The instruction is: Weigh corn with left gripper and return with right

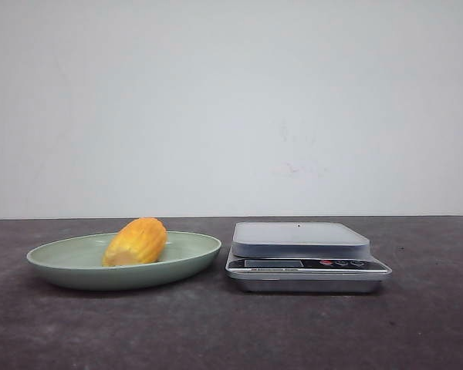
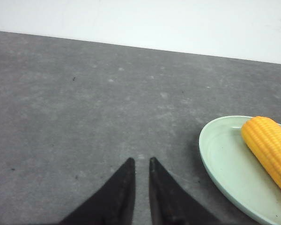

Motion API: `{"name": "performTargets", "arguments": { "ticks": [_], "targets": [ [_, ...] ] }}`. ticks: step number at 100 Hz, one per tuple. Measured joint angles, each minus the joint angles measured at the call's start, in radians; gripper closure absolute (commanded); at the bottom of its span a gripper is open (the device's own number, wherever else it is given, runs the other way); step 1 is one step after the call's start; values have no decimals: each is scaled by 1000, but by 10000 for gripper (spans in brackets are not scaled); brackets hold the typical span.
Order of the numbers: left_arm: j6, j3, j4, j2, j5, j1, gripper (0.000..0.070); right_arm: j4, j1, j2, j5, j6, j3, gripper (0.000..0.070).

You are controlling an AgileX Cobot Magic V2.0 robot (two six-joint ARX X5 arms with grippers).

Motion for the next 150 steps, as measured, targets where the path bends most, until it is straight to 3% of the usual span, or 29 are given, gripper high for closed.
{"name": "performTargets", "arguments": {
  "ticks": [121,150],
  "targets": [
    [0,0,0,0,0,0,672,2,0,0,-4,1,0,685],
    [0,0,0,0,0,0,672,0,0,0,-6,58,0,685]
  ]
}}
